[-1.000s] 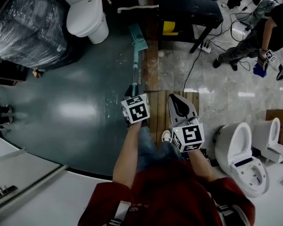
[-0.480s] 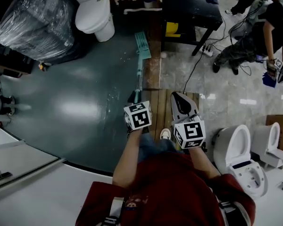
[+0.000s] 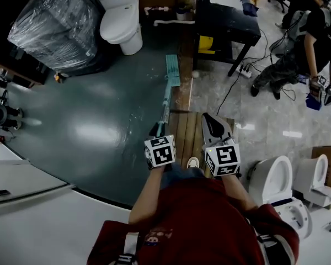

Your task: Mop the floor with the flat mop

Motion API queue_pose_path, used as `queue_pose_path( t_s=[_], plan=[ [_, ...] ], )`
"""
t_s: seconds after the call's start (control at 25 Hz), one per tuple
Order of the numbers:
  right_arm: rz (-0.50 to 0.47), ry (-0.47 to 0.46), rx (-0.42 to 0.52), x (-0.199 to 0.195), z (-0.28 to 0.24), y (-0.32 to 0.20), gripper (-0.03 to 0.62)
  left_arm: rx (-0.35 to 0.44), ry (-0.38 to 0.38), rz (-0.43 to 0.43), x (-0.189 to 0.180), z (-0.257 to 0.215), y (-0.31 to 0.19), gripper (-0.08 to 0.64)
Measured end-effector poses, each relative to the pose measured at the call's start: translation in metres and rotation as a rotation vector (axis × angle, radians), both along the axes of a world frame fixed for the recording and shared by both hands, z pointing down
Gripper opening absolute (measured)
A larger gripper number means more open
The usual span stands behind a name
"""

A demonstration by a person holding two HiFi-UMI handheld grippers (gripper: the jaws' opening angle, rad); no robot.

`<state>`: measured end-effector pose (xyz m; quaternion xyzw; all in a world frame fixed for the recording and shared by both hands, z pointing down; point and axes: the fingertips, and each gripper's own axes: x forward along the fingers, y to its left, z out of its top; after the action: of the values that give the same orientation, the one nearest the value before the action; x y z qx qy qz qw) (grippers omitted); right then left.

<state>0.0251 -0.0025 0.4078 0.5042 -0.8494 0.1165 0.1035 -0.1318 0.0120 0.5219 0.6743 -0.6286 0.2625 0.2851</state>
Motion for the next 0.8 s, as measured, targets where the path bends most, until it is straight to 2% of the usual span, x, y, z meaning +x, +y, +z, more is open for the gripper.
queue_pose_path(
  t_s=[0.48, 0.8],
  plan=[
    [-0.023, 0.002, 0.022, 0.017, -0.008, 0.048, 0.019, 0.016, 0.005, 0.002, 0.018, -0.029, 0.080, 0.124],
    [-0.026, -0.007, 0.029, 0.020, -0.009, 0.062, 0.020, 0.012, 0.013, -0.004, 0.026, -0.040, 0.104, 0.124]
  ],
)
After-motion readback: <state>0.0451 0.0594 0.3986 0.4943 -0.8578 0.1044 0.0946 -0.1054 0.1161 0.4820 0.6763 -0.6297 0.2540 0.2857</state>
